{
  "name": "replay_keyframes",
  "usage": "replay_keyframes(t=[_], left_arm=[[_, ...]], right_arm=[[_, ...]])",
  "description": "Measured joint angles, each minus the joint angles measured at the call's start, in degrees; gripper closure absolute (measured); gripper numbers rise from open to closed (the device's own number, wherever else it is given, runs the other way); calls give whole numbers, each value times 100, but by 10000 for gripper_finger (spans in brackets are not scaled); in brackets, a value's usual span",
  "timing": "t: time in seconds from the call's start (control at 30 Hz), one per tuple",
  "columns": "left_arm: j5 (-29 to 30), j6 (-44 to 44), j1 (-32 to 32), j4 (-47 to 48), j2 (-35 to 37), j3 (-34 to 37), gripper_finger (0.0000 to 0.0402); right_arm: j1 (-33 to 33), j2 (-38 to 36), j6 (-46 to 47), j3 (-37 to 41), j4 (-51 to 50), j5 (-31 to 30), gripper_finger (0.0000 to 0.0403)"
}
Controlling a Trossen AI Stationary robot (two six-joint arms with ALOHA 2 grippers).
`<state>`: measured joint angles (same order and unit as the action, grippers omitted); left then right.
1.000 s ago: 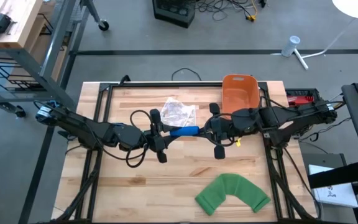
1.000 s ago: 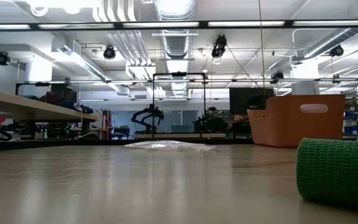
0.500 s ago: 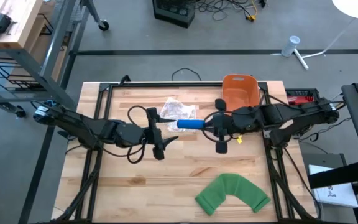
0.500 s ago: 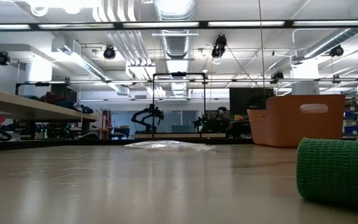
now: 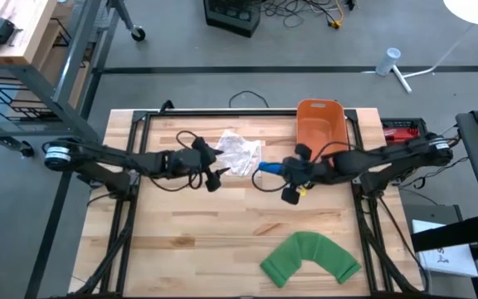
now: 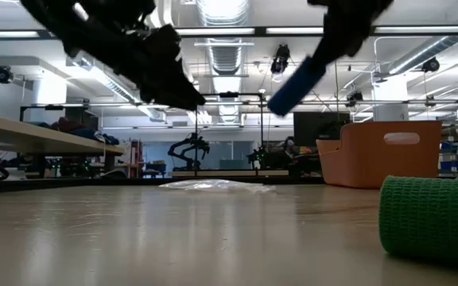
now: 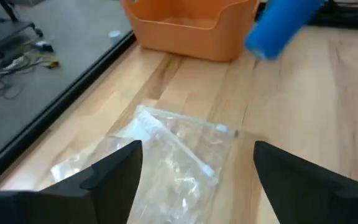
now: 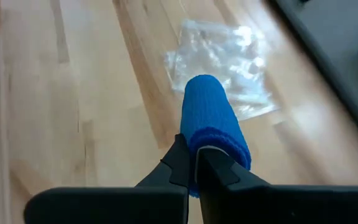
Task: Roll bandage
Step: Roll the blue bandage
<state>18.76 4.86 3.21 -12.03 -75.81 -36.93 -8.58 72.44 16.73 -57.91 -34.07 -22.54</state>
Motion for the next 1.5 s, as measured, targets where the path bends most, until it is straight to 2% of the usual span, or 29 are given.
replay_keyframes(t=[0.13, 0.3, 0.4, 0.5, 0.57, 0.7, 0.77, 0.87, 1.07, 1.2, 1.37, 1.5], left_arm=[[-31, -405, 34, -613, 0, 485, 118], [-33, -485, 49, -665, -165, 655, 118], [-183, -581, 115, -808, -483, 612, 121], [-491, -738, 185, -749, -1003, 425, 123], [-482, -984, 189, -747, -1353, 242, 123], [-379, -1349, 232, -620, -1986, -233, 124], [-234, -1474, 313, -529, -2226, -454, 126], [-213, -1646, 446, -387, -2487, -637, 132], [-489, -1872, 486, -409, -2770, -651, 152], [-841, -2103, 495, -606, -2899, -655, 169], [-902, -2111, 504, -717, -3033, -703, 201], [-921, -2077, 501, -667, -3051, -754, 249]], right_arm=[[-28, 4, 175, 1250, 1833, 0, 400], [-159, 148, -177, 2609, 4707, 34, 400], [-179, 349, -464, 3052, 5475, 279, 397], [-179, 432, -417, 2993, 5247, 585, 388], [-182, 425, -254, 2711, 4999, 639, 382], [-192, 461, 20, 2189, 3437, 651, 377], [-192, 455, -1, 2024, 3052, 650, 376], [-191, 449, -239, 2031, 3019, 765, 375], [-192, 457, -777, 2209, 3595, 907, 374], [-190, 459, -1290, 2271, 4029, 1065, 361], [-179, 461, -1529, 2302, 4282, 1101, 319], [-193, 461, -1683, 2236, 4178, 1111, 276]])
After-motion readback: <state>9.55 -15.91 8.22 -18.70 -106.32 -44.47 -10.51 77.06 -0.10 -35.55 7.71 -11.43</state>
